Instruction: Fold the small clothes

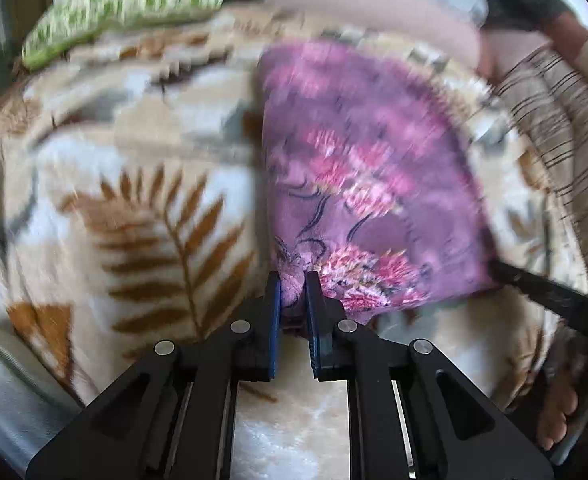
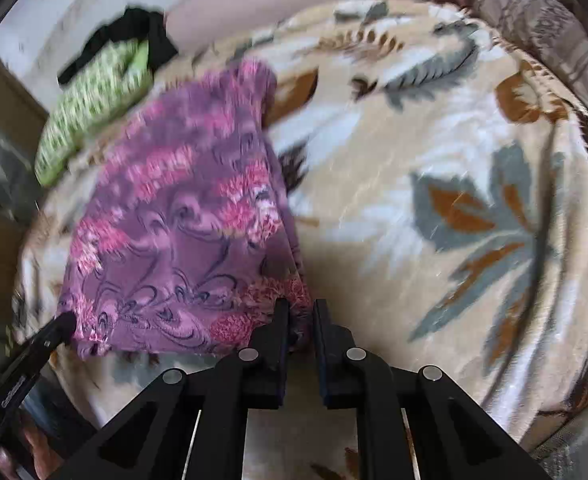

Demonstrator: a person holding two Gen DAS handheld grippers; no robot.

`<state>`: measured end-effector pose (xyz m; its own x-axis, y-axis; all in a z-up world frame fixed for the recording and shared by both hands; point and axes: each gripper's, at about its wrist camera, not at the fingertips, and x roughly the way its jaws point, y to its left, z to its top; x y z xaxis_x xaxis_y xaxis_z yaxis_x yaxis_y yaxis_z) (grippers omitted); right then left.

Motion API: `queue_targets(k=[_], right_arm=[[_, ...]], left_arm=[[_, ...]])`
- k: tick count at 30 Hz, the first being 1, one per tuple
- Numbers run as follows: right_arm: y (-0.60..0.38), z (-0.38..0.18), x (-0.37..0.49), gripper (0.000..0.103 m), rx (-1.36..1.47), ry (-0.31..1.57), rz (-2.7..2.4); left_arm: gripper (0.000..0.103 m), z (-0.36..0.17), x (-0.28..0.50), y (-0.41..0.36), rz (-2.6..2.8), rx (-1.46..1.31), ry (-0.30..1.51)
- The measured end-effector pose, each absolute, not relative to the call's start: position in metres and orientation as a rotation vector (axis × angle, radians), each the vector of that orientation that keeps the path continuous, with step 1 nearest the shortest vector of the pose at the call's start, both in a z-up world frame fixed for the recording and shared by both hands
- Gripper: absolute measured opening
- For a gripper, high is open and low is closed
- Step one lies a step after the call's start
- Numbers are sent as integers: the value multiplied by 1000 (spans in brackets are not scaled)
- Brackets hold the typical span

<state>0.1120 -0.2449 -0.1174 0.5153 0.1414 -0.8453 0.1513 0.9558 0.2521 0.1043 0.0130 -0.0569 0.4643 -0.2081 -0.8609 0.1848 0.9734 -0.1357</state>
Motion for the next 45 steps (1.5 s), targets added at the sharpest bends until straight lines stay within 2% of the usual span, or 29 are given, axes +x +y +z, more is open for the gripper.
queue_targets(k=[4,8,9,11,12,13,14,15,16,19,24,27,31,39,45], right_arm=[[-245,-114,110,12,311,1013,-6],[-267,-114,101,16,490,986,27],[-273,-111,95,16,523,962,31],[-278,-105,83,16,544,924,18],[-278,-101,77,17,541,909,10],[-277,-97,72,20,530,899,6],[-275,-94,65,23,512,895,1],[-272,-89,57,34,494,892,-10],[-270,-85,50,48,486,881,-15],[-264,-63,33,70,475,834,-26],[-243,-33,27,71,405,795,3],[-232,-41,30,72,345,813,2],[-234,-47,37,72,411,847,35],[-243,-31,25,72,437,727,30],[-234,-9,63,70,397,795,198]], left_arm=[[14,-46,99,17,-271,-62,1041],[15,-36,96,37,-283,-187,1039],[18,-32,93,41,-281,-210,1028],[38,-27,88,49,-273,-246,1006],[43,-24,87,51,-265,-263,1000],[48,-21,87,52,-267,-277,996],[48,-19,88,52,-271,-290,993],[48,-17,88,50,-273,-294,995],[49,-16,87,47,-276,-283,997],[49,-12,82,38,-294,-217,993],[49,-8,72,39,-285,-187,958],[49,-14,70,41,-261,-182,960],[49,-19,68,43,-237,-157,976],[49,26,67,48,-180,-107,896],[49,54,110,47,-208,-73,897]])
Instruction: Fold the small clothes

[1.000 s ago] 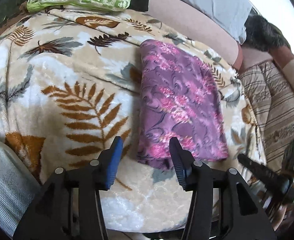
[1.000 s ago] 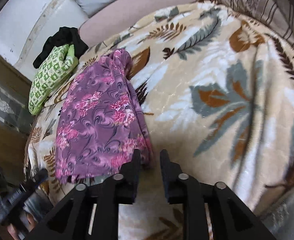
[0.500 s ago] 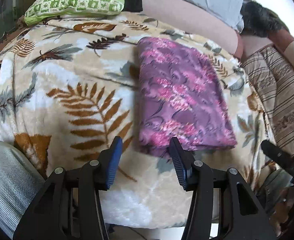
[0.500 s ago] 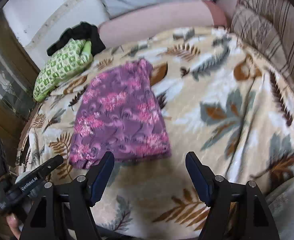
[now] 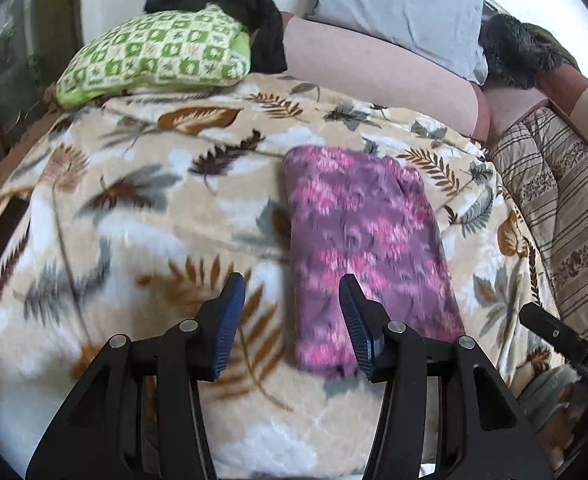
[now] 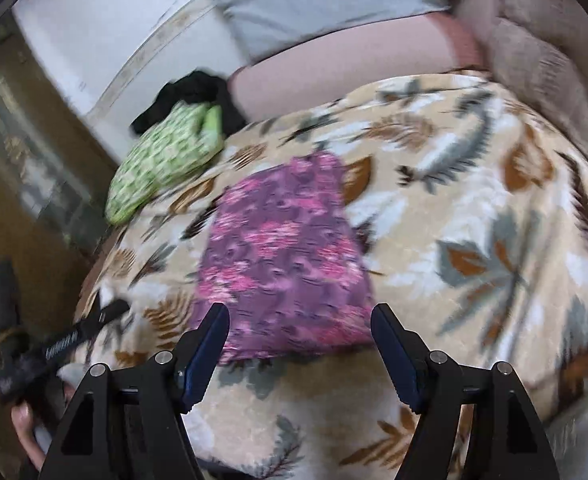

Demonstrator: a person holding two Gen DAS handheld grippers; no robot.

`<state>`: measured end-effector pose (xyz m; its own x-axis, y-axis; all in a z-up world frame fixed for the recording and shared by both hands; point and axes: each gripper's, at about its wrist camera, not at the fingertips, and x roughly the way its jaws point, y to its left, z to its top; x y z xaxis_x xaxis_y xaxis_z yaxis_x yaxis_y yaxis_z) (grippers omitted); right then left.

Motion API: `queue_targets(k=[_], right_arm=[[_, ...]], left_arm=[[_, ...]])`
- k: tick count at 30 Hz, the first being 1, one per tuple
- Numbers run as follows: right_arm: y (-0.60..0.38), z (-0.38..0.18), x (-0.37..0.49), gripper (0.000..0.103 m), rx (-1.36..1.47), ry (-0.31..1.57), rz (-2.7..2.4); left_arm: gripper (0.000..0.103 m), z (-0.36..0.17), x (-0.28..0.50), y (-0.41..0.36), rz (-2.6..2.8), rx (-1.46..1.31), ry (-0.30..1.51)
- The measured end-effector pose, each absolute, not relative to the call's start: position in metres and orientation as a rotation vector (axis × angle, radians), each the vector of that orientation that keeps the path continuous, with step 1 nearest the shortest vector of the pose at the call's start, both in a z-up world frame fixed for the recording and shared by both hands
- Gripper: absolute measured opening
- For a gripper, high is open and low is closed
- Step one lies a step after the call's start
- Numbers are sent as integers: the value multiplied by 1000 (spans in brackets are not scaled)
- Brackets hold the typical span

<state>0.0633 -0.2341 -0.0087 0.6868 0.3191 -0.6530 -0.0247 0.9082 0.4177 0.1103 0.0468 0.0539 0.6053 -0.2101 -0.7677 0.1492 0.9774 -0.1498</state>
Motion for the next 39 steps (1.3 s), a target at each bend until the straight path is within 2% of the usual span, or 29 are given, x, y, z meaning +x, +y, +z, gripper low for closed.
queue_targets(k=[5,7,12,19,20,21,22,26,31,37,39], right_arm=[[-233,4,140,58,410,883,264],[-231,5,179,48,415,932,277],[-231,-4,280,47,426,1003,284],[-238,-47,352,46,427,1028,261],[-239,-52,356,44,433,1024,264],[-238,-56,359,28,424,1027,255],[-238,-58,361,1,418,1033,248],[-242,-39,356,2,456,971,295],[-260,-6,335,1,415,889,250],[-273,-79,358,1,430,1073,116],[-270,-62,355,1,443,1026,157]], left_arm=[[49,51,179,52,-212,-92,953],[49,47,208,53,-211,-109,988],[49,19,291,52,-237,-202,1077],[49,-24,311,46,-271,-247,1192],[49,-30,313,43,-272,-241,1203],[49,-34,314,40,-271,-237,1211],[49,-36,316,38,-271,-241,1215],[49,-39,317,36,-279,-262,1211],[56,-45,317,42,-283,-307,1232],[57,-44,313,35,-283,-254,1225],[58,-44,315,35,-272,-247,1227]])
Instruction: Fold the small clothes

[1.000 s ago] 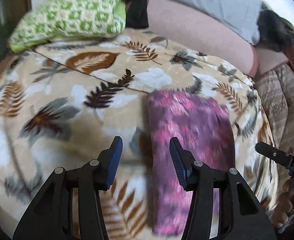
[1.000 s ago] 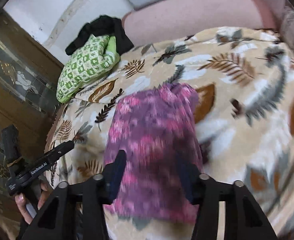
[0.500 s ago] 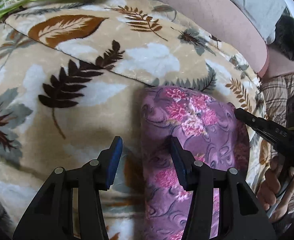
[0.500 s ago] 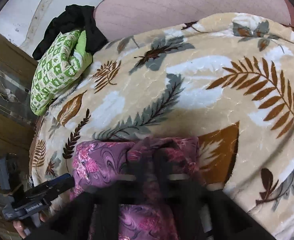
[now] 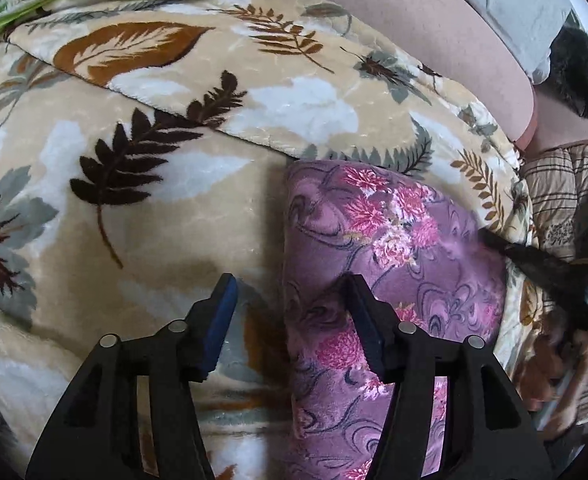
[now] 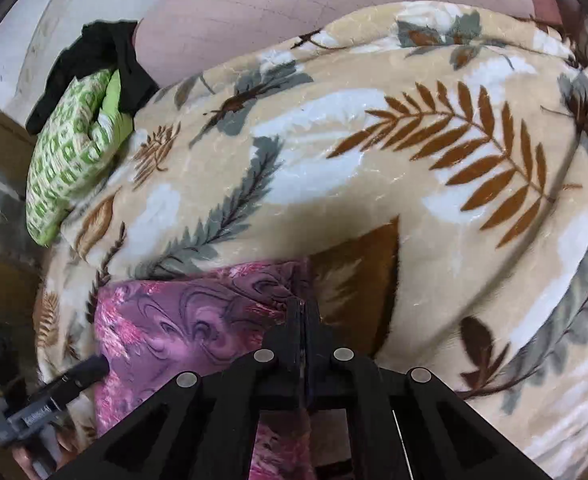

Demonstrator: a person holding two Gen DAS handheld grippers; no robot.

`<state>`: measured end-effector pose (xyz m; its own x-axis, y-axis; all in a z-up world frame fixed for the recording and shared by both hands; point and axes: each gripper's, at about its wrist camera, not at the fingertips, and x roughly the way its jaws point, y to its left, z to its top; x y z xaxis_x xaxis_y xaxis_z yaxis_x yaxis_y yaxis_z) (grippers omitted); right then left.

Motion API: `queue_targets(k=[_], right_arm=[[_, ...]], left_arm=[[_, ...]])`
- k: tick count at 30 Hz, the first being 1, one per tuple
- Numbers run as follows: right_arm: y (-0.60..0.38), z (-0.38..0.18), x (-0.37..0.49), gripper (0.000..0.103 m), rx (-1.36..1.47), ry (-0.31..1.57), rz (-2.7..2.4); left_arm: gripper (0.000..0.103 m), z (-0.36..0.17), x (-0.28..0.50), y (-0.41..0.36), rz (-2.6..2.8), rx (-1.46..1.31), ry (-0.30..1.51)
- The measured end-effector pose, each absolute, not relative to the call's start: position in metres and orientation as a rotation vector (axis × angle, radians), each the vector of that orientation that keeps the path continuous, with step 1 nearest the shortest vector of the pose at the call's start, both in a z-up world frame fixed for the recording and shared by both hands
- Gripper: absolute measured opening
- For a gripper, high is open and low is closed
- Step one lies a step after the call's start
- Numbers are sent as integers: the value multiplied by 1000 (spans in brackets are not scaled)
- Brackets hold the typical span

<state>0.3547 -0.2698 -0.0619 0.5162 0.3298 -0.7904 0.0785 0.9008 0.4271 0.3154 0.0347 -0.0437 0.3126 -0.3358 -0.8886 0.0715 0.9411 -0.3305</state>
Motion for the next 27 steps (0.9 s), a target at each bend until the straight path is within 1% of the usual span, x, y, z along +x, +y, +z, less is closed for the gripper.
queue_targets(k=[3,6,8,9,10,11,12,14,16,18,20,21,22,23,24,25,26,27], right_arm=[[-263,-23,342,2,415,937,206],[-263,-10,319,3,427,928,250],[-263,-5,300,7,431,921,269],[-263,-6,287,26,433,920,255],[-264,-10,274,58,446,917,245],[-263,-16,260,66,453,915,228],[-262,-23,251,66,448,930,197],[-260,-44,231,65,448,993,141],[-260,-66,214,51,468,1044,104],[-260,-85,200,43,488,1088,77],[-257,-104,191,40,497,1147,53],[-255,-111,189,31,485,1173,43],[-249,-117,189,19,458,1198,37],[-246,-117,192,17,430,1202,33],[-244,-115,194,13,400,1199,26],[-243,-113,194,11,395,1197,23],[-244,-111,190,10,409,1190,23],[-246,-108,183,10,426,1175,21]], left_arm=[[58,-43,316,35,-268,-251,1234],[58,-37,310,35,-263,-216,1215],[58,-33,298,37,-250,-202,1195],[58,-31,292,39,-246,-204,1188],[58,-31,286,40,-247,-209,1186],[58,-32,279,40,-250,-213,1190],[58,-33,269,42,-248,-218,1199],[58,-36,246,42,-255,-233,1213],[58,-36,222,42,-270,-237,1213],[58,-38,199,43,-272,-240,1213],[58,-45,174,49,-278,-283,1230],[58,-50,165,51,-283,-317,1239],[56,-58,156,52,-288,-341,1258],[45,-63,152,51,-280,-333,1269],[38,-63,151,50,-266,-313,1258],[17,-59,149,48,-268,-287,1244],[4,-52,146,48,-275,-271,1232],[4,-46,140,50,-260,-249,1199]])
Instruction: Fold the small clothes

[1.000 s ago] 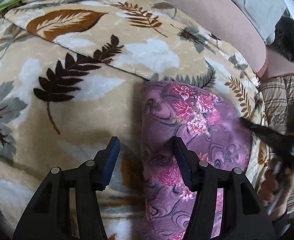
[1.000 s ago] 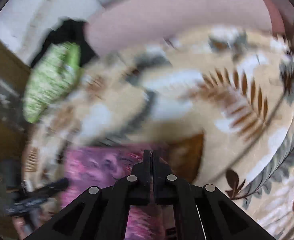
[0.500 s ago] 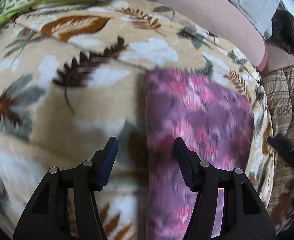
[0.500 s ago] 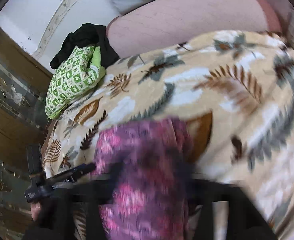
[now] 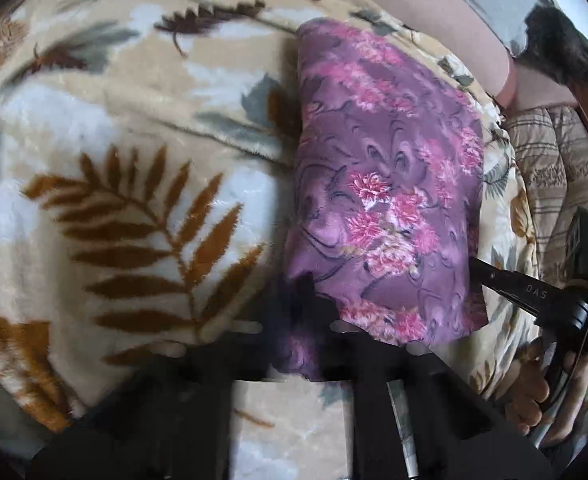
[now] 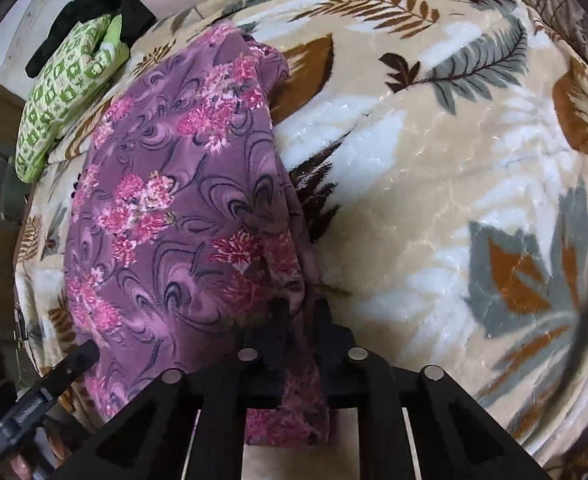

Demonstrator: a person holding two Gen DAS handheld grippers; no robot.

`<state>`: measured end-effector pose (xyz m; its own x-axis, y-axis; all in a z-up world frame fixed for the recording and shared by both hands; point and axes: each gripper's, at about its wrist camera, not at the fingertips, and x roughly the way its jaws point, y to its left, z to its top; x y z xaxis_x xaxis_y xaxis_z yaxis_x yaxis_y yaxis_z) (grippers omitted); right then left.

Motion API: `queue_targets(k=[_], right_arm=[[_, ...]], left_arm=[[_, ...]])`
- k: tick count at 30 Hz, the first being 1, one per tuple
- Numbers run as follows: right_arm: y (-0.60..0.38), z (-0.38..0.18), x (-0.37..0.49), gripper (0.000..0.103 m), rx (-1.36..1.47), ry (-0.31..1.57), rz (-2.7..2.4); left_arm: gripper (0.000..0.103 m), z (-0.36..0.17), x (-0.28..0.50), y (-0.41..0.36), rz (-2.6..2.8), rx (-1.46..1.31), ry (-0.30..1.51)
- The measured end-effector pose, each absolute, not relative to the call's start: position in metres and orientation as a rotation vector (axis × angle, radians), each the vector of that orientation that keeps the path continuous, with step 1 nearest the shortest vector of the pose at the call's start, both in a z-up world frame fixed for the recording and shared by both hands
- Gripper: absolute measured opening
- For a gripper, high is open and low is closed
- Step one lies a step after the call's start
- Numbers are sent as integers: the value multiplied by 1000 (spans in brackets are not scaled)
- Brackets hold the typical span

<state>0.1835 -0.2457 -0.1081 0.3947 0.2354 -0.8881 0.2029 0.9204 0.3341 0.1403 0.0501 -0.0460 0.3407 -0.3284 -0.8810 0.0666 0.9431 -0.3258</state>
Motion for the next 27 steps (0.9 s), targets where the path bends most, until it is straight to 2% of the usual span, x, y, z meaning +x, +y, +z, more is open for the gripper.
queue_targets(k=[2,3,5,7,9,10,11,13,16,21,22,23,24,25,27], right_arm=[[-251,-110,169,9,451,1163,-4],[-254,-118,166,9,463,1177,-21],[-260,-120,166,9,516,1160,-7],[-263,-108,161,9,523,1107,-6],[-261,-95,149,10,515,1058,-8],[-260,-91,141,14,528,1043,-1],[-258,-90,132,18,544,1037,16],[-252,-91,116,49,557,1038,43],[-243,-92,107,53,516,1039,33],[-248,-118,128,50,559,1110,-2],[-251,-120,126,41,559,1107,-18],[-250,-119,126,37,530,1105,-34],[-248,-118,126,26,495,1110,-42],[-245,-117,125,12,462,1119,-44],[-242,-113,118,11,419,1122,-48]], left_arm=[[1,-42,128,55,-139,-137,1122],[1,-50,129,56,-106,-124,1155],[1,-63,136,62,-167,-270,1243],[1,-53,135,69,-178,-318,1204],[10,-41,132,73,-163,-331,1149],[29,-38,130,74,-171,-345,1143],[54,-40,127,75,-198,-378,1149],[69,-50,125,76,-247,-454,1185],[69,-63,127,66,-284,-464,1254],[65,-55,122,44,-267,-301,1212],[53,-56,121,40,-263,-281,1206],[26,-56,119,35,-277,-260,1195],[13,-56,119,29,-293,-232,1189],[13,-52,116,25,-290,-184,1166],[12,-44,108,22,-287,-125,1123]])
